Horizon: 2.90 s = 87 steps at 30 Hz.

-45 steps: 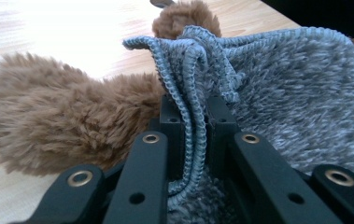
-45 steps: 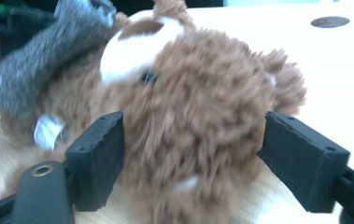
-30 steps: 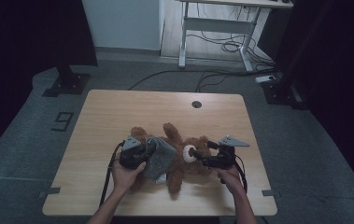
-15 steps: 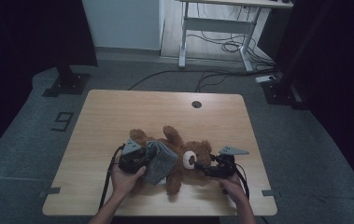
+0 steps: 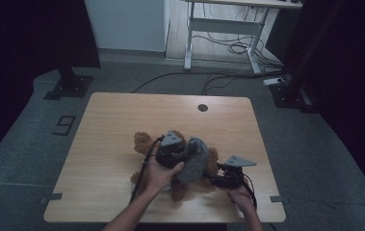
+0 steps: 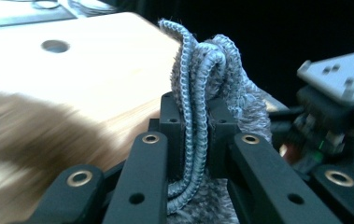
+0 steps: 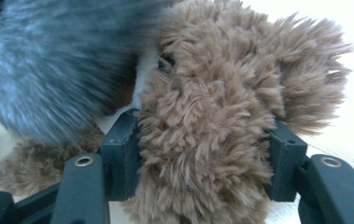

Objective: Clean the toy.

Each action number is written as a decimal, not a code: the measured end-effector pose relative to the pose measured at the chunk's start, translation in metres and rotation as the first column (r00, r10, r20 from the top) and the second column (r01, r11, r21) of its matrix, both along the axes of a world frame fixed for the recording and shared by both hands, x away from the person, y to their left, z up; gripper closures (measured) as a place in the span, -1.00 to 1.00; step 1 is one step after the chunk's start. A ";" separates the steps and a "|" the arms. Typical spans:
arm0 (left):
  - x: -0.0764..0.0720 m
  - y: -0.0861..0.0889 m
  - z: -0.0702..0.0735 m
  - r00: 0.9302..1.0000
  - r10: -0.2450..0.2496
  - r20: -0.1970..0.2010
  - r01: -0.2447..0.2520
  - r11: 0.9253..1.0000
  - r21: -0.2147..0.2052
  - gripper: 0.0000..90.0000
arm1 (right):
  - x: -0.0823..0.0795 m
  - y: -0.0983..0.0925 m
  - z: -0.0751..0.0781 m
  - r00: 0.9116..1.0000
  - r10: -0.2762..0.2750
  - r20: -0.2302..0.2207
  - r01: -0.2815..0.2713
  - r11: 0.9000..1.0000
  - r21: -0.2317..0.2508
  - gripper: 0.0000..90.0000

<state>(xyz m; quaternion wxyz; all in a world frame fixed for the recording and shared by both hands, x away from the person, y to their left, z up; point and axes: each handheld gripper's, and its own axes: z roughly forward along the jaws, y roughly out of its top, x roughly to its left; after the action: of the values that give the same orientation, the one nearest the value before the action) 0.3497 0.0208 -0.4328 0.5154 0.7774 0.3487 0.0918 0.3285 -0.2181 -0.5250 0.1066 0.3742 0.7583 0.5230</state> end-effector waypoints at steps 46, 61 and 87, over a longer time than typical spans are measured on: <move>-0.021 0.118 -0.041 0.963 0.259 0.073 -0.267 0.953 0.144 0.77 | -0.002 -0.004 -0.006 1.000 -0.025 -0.008 0.025 0.999 0.029 -0.13; -0.016 0.035 -0.015 0.995 0.084 0.061 -0.089 0.993 0.075 0.78 | -0.001 -0.005 -0.007 0.999 -0.029 -0.012 0.030 0.999 0.039 -0.13; 0.008 -0.030 -0.029 0.997 0.056 0.049 -0.065 0.980 0.188 0.79 | -0.001 -0.004 -0.009 0.999 -0.038 -0.007 0.038 0.999 0.034 -0.13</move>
<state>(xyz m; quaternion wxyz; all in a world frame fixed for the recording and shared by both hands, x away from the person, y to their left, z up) 0.3578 -0.0090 -0.4618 0.4437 0.8097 0.3506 0.1569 0.3280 -0.2221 -0.5336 0.1076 0.3920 0.7423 0.5327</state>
